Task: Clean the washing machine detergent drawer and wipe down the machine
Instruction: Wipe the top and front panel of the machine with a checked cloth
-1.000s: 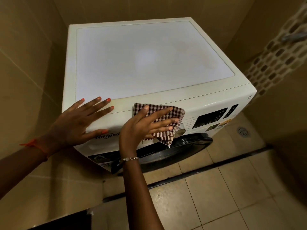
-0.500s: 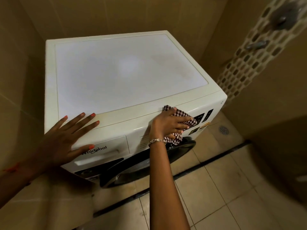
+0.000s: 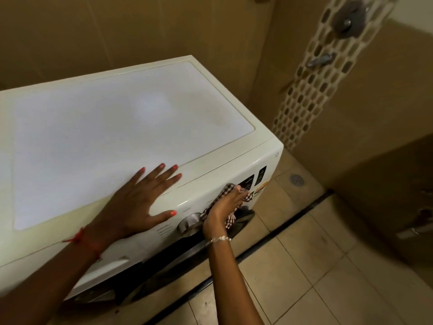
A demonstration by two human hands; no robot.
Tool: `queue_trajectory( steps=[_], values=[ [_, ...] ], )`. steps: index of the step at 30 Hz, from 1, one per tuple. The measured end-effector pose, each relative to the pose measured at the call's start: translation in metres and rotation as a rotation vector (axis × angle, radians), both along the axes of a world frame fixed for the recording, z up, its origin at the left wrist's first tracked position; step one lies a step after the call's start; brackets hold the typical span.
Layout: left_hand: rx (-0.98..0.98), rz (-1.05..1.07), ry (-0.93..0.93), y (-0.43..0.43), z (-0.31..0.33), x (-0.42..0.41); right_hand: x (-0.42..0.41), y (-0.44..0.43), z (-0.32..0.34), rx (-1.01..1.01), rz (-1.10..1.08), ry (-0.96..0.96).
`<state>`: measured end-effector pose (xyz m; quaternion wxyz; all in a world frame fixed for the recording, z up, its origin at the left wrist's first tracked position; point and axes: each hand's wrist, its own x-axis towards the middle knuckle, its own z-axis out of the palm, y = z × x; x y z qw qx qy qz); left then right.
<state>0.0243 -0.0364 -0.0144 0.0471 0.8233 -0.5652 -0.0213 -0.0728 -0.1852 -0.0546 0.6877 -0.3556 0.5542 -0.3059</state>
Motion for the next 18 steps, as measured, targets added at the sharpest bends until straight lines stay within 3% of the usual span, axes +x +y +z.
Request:
queue_trajectory(
  steps=[4, 9, 12, 18],
  values=[
    [-0.037, -0.142, 0.046, -0.065, -0.003, -0.001, 0.007, 0.004, 0.006, -0.348, 0.082, 0.103],
    [-0.026, -0.247, 0.069, -0.107, -0.01, -0.002, 0.011, -0.045, 0.004, -0.533, 0.016, 0.186],
    [-0.019, -0.255, 0.049, -0.109, -0.01, -0.004, 0.015, -0.095, 0.002, -0.559, -0.02, 0.232],
    [0.023, -0.255, 0.011, -0.11, -0.007, -0.007, 0.019, -0.132, -0.004, -0.507, -0.186, 0.128]
  ],
)
